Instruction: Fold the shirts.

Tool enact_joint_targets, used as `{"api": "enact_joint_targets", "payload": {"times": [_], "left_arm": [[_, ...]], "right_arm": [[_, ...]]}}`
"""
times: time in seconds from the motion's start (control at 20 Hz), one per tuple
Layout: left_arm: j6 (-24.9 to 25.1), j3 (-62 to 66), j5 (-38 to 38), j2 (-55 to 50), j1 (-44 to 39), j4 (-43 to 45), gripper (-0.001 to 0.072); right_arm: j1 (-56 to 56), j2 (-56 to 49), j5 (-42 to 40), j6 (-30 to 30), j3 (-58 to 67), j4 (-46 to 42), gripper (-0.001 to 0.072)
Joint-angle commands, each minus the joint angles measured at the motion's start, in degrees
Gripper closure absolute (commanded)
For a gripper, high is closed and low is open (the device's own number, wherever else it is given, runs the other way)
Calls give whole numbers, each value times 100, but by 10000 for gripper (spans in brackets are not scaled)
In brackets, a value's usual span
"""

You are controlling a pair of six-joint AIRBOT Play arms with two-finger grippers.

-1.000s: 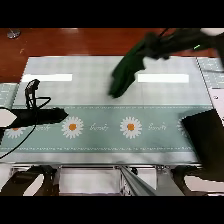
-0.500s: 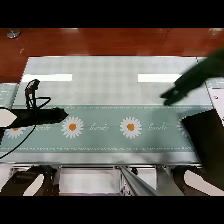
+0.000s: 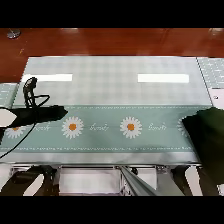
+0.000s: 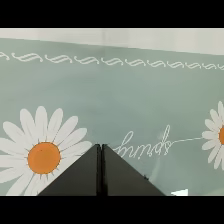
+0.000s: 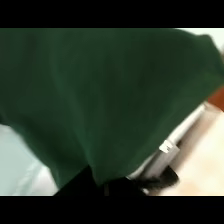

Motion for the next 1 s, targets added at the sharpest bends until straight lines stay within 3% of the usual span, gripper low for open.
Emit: {"api": "enact_joint_targets", "payload": {"times": [0.0,0.1,0.25,0.3,0.35,0.4,0.45,0.55,0.65,0.75,0.85,0.95], "left_arm": [[2,0,90,-2,2,-15,683],[2,0,92,-2,2,-15,683],[28,31,247,-4,4,-11,683],[212,136,304,-33,7,-9,683],[317,334,295,-98,20,-7,684],[323,656,243,-210,55,-9,684],[326,1099,164,-372,52,61,683],[328,2232,-146,-837,50,81,684],[330,3421,-584,-1392,39,168,684],[323,4275,-1032,-1884,39,391,684],[299,4301,-1344,-2118,39,737,684],[208,3681,-1327,-2181,46,1060,684]], "right_arm": [[-584,833,-52,400,-1390,-1231,634],[-592,852,-164,566,-1550,-1558,81],[-590,328,-688,459,-1069,-1025,83],[-586,39,-964,247,-710,-472,103],[-553,-302,-1261,4,-247,367,232],[-415,-612,-1556,-181,201,1270,485],[-129,-927,-1976,-446,636,2402,686],[935,-1469,-2999,-664,1274,4011,694],[2579,-1950,-3836,-807,1556,4205,694],[4301,-2479,-4098,-896,1554,3351,693],[5711,-3145,-3943,-686,1379,2100,694],[6487,-3757,-3926,120,903,793,694]]}}
